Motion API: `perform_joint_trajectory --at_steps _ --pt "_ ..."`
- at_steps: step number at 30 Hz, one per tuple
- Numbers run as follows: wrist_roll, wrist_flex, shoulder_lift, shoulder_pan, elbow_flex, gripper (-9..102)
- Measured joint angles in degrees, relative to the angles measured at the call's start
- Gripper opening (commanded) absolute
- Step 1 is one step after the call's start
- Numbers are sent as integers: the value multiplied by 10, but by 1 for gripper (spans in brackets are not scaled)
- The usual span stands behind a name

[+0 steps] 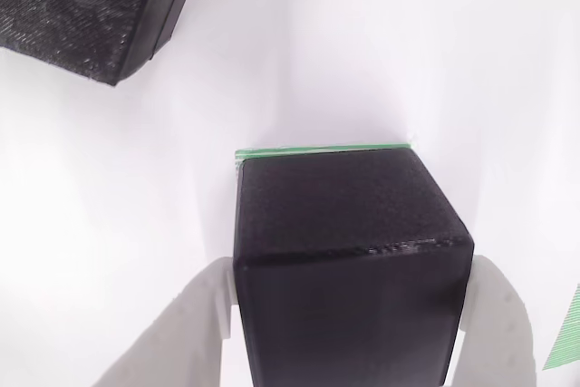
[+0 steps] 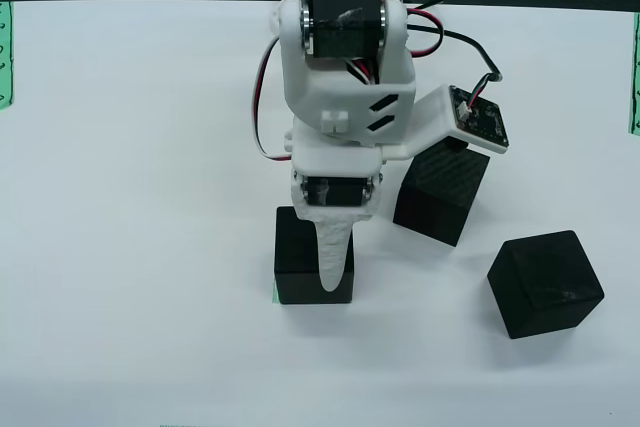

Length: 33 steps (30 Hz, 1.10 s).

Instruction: Stack 3 Blocks on the chosen place.

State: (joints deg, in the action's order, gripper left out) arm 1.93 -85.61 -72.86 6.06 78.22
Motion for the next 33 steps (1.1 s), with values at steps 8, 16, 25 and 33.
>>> perform_joint_trajectory --at_steps 8,16,25,33 --pt "0 4 0 0 0 27" --pt "0 4 0 0 0 30" --pt "-4 4 0 0 8 31" --pt "-7 1 0 0 16 32"
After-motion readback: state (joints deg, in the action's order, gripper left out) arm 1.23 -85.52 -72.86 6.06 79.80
